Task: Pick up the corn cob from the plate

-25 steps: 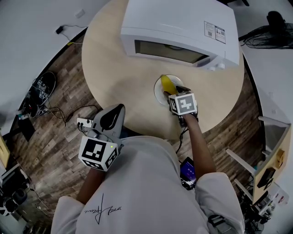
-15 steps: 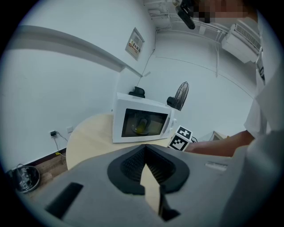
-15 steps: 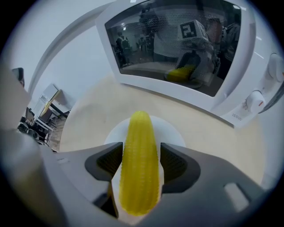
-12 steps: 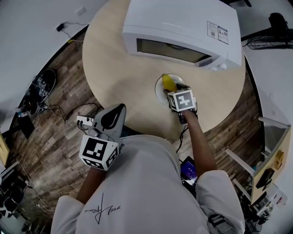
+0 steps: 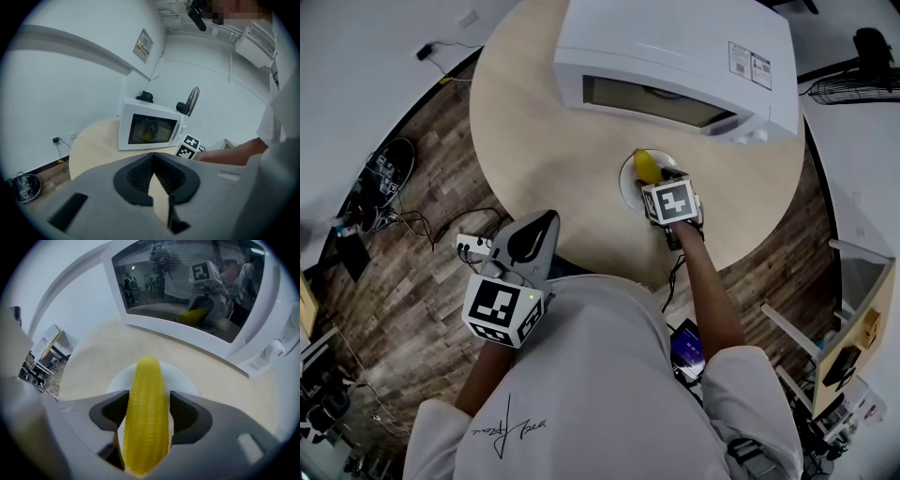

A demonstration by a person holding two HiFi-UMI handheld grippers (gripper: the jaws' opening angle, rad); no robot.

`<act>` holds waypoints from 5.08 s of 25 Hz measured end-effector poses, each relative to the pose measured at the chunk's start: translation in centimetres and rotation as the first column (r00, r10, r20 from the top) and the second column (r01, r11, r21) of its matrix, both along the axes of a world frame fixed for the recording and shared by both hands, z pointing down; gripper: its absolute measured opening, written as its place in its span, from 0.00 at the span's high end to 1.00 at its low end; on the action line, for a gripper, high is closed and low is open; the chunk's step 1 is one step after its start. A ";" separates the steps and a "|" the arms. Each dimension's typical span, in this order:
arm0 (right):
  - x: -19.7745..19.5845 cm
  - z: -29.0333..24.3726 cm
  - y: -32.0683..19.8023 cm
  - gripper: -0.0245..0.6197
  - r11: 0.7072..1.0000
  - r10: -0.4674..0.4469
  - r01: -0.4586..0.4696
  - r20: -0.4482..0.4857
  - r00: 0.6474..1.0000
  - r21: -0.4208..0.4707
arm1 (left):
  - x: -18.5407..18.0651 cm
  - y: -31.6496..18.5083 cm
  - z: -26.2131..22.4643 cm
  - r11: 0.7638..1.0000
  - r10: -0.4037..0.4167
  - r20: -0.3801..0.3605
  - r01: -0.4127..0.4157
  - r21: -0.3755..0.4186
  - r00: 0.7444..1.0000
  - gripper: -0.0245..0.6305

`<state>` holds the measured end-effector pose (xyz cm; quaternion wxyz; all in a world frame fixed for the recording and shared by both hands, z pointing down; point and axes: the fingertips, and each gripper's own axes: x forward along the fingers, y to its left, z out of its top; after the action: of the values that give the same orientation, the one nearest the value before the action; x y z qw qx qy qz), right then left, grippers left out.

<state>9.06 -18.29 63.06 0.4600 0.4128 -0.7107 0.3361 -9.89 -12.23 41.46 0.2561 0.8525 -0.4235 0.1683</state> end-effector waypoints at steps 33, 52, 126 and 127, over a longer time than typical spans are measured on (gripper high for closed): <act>1.1 -0.5 -0.1 0.55 0.997 0.070 -0.069 0.055 0.996 -0.020 | 0.1 0.7 -0.5 1.000 0.009 -0.017 -0.009 0.016 1.000 0.97; 2.4 -1.8 0.3 0.55 0.995 0.101 -0.101 0.080 0.992 0.005 | 1.6 1.1 -0.9 0.999 0.024 -0.012 -0.024 0.036 1.000 0.97; 5.8 -12.5 6.7 0.55 0.947 0.181 -0.231 0.223 0.958 0.222 | 5.0 5.3 -2.1 0.994 0.079 -0.056 -0.075 0.078 0.995 0.97; 5.8 -12.6 6.7 0.55 0.946 0.182 -0.233 0.224 0.957 0.224 | 4.9 5.3 -2.1 0.994 0.079 -0.057 -0.075 0.077 0.995 0.97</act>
<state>14.91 -11.55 50.45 0.2927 0.5040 -0.7421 0.3310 -4.95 -6.91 39.39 0.2302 0.8818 -0.3884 0.1363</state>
